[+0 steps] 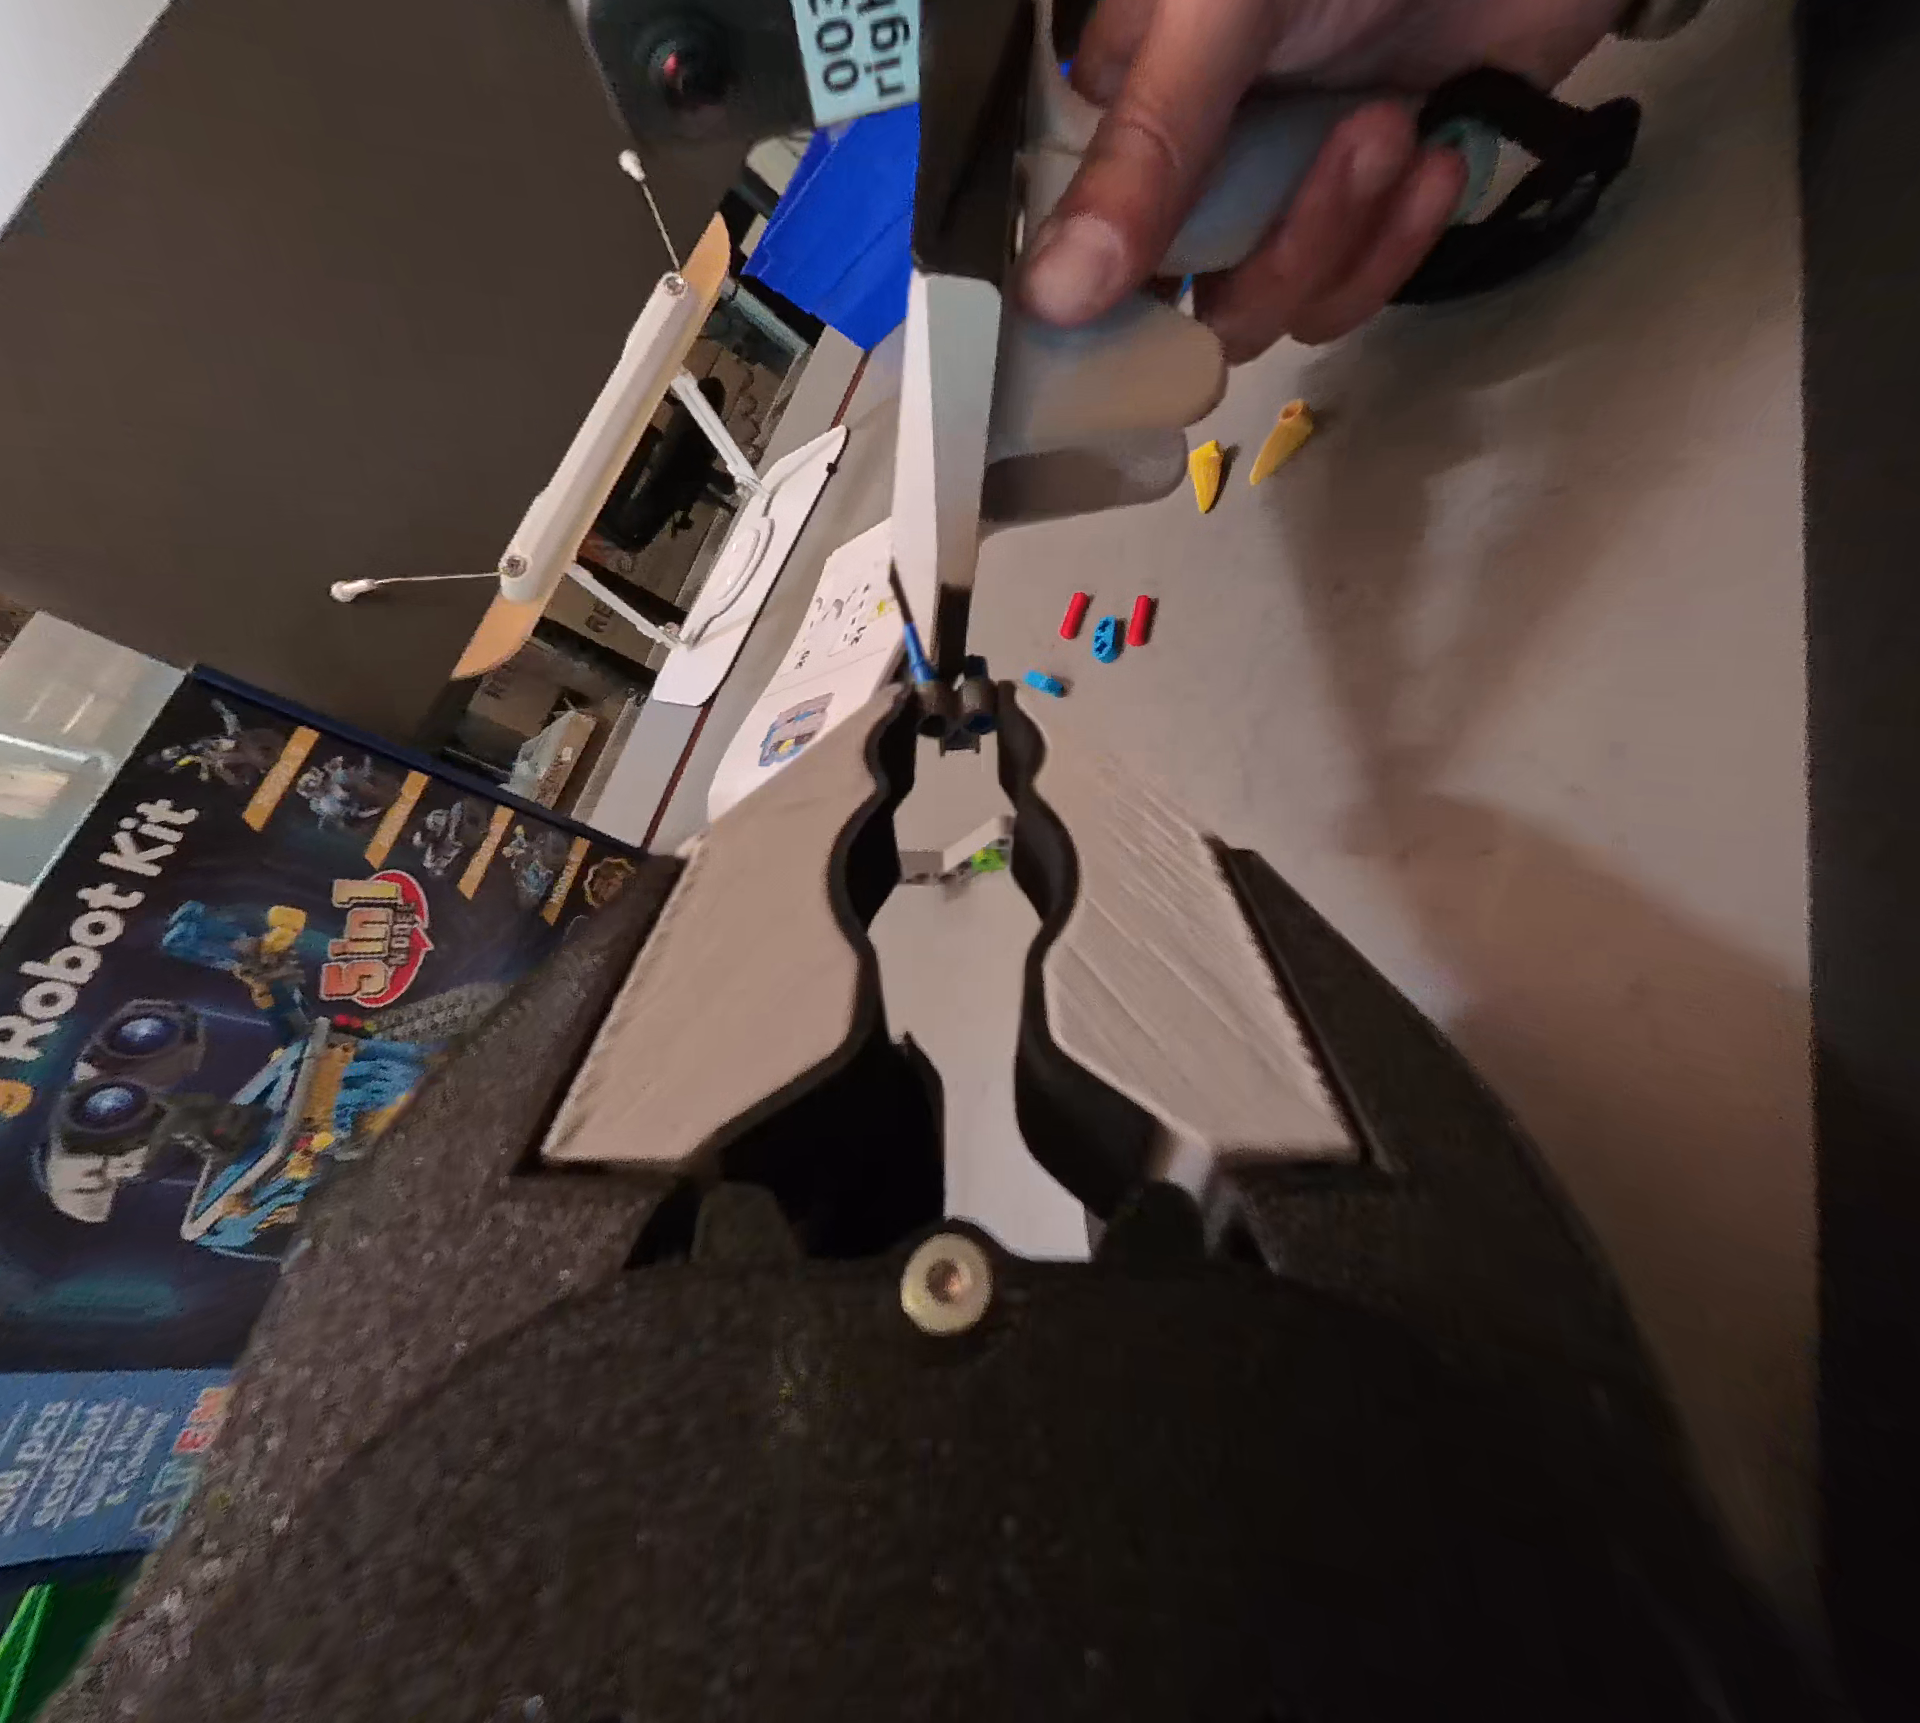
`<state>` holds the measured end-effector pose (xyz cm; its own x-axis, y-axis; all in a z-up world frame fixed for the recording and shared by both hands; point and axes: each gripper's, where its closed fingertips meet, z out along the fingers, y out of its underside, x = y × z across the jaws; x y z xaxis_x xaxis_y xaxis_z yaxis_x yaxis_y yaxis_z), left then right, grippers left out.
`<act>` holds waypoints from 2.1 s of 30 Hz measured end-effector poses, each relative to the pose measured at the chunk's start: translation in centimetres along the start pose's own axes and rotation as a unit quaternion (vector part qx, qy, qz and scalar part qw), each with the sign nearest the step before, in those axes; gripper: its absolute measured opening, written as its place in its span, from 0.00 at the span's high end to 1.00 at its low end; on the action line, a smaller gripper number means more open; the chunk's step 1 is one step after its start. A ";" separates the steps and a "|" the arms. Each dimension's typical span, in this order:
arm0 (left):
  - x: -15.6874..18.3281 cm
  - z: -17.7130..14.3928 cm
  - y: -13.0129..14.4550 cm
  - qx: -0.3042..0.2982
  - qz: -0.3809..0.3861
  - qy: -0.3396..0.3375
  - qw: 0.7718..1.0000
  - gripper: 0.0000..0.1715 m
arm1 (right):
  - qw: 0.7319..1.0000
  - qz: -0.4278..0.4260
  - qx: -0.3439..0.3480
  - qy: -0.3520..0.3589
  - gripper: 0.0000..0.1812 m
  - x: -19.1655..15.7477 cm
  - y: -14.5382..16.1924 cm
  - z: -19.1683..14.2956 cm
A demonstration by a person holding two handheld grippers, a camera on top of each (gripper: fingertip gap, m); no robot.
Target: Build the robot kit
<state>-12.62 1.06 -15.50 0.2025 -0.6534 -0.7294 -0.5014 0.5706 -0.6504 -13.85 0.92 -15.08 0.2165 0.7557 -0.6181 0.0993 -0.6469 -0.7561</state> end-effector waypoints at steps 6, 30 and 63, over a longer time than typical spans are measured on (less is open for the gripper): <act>-0.3 -0.1 -0.4 0.022 -0.012 0.006 1.000 0.92 | 0.999 0.002 0.016 -0.033 0.98 -0.4 -0.5 -0.5; 2.9 1.4 3.3 -0.073 0.012 0.076 0.994 0.91 | 0.873 -0.179 -0.393 0.229 0.97 4.4 8.8 -7.6; 3.3 1.5 3.3 -0.076 0.026 0.077 0.994 0.91 | 0.858 -0.191 -0.411 0.242 0.97 4.3 8.9 -7.3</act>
<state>-12.36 1.57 -20.39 0.0489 -0.7002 -0.7123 -0.6316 0.5308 -0.5651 -4.98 -2.31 -22.92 0.3743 0.9261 -0.0469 0.8607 -0.3658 -0.3542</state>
